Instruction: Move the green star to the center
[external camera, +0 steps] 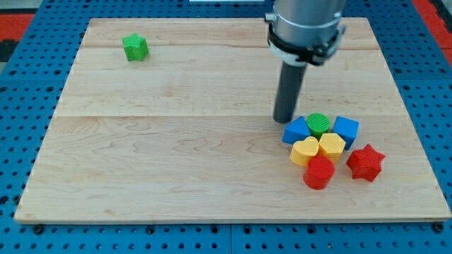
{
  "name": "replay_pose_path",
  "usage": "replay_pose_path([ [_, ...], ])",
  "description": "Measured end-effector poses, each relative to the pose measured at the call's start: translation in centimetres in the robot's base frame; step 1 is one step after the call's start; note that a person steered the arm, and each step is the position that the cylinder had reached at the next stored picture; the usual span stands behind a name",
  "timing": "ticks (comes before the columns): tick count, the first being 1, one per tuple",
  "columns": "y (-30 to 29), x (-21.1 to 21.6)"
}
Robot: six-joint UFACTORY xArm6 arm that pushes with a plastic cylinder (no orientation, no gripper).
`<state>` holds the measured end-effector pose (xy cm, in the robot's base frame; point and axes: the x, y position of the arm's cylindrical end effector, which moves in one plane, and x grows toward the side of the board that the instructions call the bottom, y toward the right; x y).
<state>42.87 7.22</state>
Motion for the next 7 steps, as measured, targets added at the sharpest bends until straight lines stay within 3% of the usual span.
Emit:
replay_pose_path([
  [1,-7.9,-10.6],
  [2,-16.4,-18.3],
  [3,-29.0,-18.2],
  [4,-26.0,-9.7],
  [5,-25.9,-12.8],
  [6,-36.4,-17.4],
  [7,-34.3,-20.1],
])
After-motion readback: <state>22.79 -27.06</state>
